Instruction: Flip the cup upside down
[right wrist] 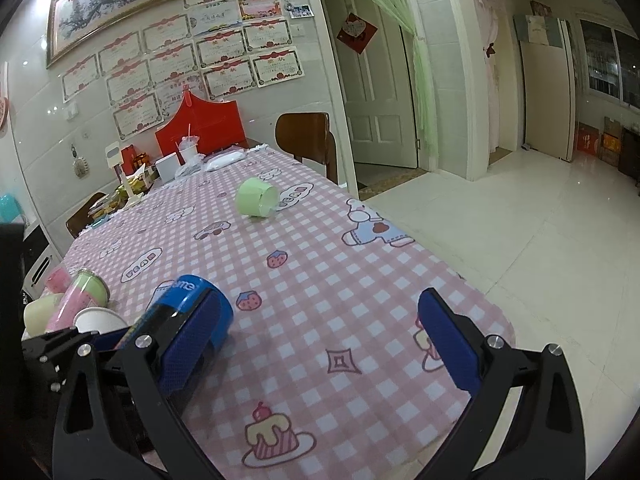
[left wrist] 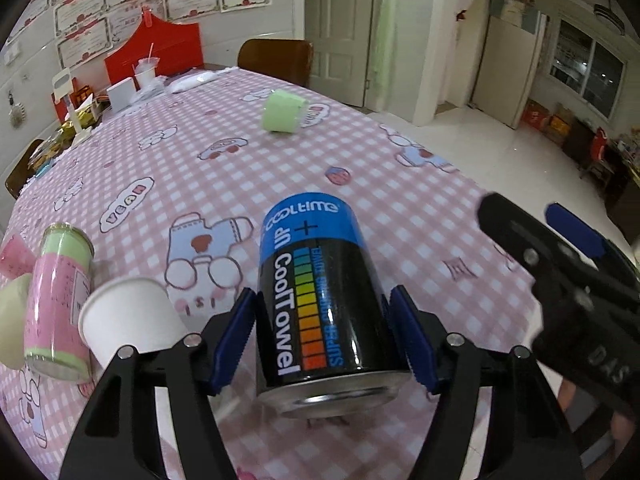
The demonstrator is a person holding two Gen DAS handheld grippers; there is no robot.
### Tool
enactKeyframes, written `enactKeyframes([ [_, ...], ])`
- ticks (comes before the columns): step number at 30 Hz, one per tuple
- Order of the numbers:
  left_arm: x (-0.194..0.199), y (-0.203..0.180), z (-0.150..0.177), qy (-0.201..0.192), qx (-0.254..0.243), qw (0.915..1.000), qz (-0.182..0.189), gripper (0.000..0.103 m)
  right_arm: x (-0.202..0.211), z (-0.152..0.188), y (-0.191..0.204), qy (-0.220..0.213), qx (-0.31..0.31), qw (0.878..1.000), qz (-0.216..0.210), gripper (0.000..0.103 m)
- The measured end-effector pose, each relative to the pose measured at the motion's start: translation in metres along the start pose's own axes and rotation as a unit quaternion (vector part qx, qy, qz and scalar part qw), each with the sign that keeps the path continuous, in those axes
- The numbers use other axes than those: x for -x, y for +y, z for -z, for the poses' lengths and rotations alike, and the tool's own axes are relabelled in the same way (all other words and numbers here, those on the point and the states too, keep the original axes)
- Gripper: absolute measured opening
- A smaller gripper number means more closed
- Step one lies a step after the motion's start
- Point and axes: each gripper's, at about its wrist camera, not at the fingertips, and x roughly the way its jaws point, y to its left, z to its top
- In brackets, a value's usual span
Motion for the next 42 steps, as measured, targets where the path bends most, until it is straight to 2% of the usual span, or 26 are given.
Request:
enactKeyframes([
  [5, 0.005, -0.005, 0.016, 0.004, -0.013, 0.9997, 0.018, 0.068, 0.007, 0.005, 0.006, 0.005, 0.005, 1.0, 0.0, 0.096],
  [11, 0.012, 0.002, 0.02, -0.002, -0.005, 0.9994, 0.035, 0.068, 0.012, 0.005, 0.014, 0.018, 0.003, 1.0, -0.007, 0.096],
  [16, 0.029, 0.014, 0.02, -0.018, 0.008, 0.9977, 0.064, 0.068, 0.019, -0.002, 0.02, 0.02, -0.008, 1.0, -0.016, 0.096],
  [19, 0.044, 0.027, 0.021, -0.035, 0.018, 0.9968, 0.07, 0.068, 0.016, -0.006, 0.024, 0.034, -0.017, 0.999, -0.03, 0.096],
  [23, 0.062, 0.057, 0.021, -0.059, 0.048, 0.9955, 0.056, 0.068, 0.001, -0.007, 0.035, 0.072, -0.022, 0.996, -0.049, 0.096],
  [27, 0.068, 0.09, 0.023, -0.07, 0.087, 0.9937, 0.011, 0.068, -0.02, -0.001, 0.049, 0.116, -0.033, 0.989, -0.083, 0.095],
  [30, 0.068, 0.107, 0.024, -0.071, 0.106, 0.9918, -0.006, 0.068, -0.039, 0.004, 0.054, 0.151, -0.051, 0.981, -0.107, 0.095],
  [37, 0.059, 0.117, 0.024, -0.068, 0.1, 0.9926, -0.012, 0.068, -0.063, 0.009, 0.052, 0.196, -0.091, 0.968, -0.127, 0.094],
  [41, 0.052, 0.116, 0.023, -0.064, 0.095, 0.9934, -0.012, 0.068, -0.07, 0.011, 0.052, 0.21, -0.094, 0.965, -0.125, 0.089],
  [42, 0.05, 0.117, 0.022, -0.063, 0.095, 0.9934, -0.011, 0.068, -0.072, 0.012, 0.053, 0.214, -0.094, 0.964, -0.124, 0.08],
])
